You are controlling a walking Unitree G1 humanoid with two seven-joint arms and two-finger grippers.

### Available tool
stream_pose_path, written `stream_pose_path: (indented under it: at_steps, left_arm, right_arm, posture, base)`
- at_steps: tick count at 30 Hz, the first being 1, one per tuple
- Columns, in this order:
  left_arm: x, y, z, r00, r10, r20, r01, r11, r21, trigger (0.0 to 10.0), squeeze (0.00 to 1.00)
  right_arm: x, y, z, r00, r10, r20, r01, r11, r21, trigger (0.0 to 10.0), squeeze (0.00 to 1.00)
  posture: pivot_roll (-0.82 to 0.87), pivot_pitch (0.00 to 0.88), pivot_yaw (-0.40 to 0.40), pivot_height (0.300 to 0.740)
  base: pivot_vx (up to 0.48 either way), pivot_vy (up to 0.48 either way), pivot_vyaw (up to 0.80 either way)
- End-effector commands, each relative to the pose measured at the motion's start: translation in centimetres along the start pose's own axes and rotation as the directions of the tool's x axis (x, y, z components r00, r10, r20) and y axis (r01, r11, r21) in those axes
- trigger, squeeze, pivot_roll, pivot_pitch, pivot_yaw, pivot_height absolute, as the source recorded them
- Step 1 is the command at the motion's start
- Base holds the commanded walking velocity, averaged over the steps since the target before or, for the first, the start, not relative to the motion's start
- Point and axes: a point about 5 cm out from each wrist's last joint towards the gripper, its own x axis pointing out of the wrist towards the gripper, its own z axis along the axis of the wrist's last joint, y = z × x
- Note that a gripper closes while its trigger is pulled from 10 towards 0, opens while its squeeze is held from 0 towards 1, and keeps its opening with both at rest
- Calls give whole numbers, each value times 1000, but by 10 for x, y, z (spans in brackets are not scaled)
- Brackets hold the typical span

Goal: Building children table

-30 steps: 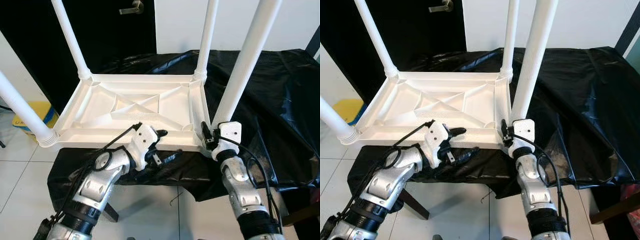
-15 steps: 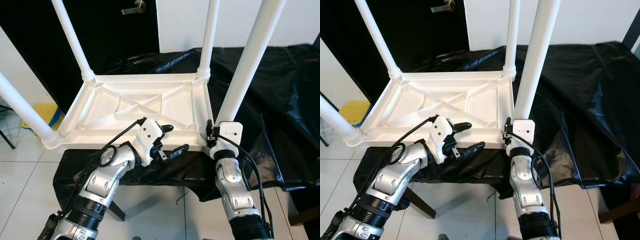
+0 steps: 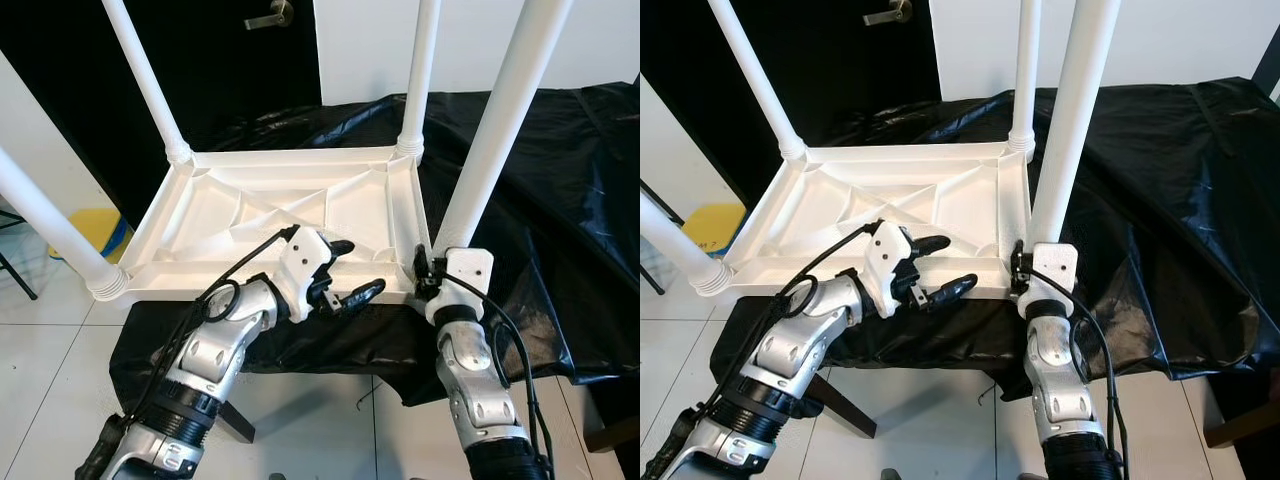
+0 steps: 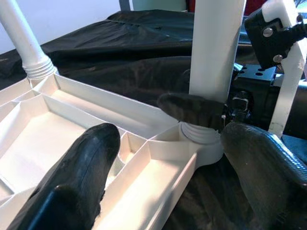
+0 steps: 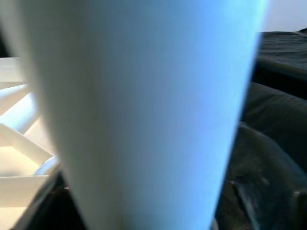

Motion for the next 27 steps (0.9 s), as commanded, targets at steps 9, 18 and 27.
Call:
stream_pose_path:
  at_steps: [9,18,27]
  left_arm:
    - [-2,3,-2,999,-35,-12,35,999,17,10000,0]
    - [-1,-5,-4,997,-75,-14,75,997,-1,10000,0]
    - [2,-8,-3,995,-102,-10,102,995,0,10000,0]
  right_arm:
    - [1,-19,3,971,238,10,-238,971,17,10000,0]
    - [16,-21,5,841,539,-37,-540,841,-17,10000,0]
    - [34,-16,4,772,631,-76,-635,770,-58,2863,0]
  posture:
    - [-157,0,76,740]
    - [-161,11,82,740]
    - [-145,0,68,740]
  base:
    - [0,0,0]
    - [0,0,0]
    - [0,0,0]
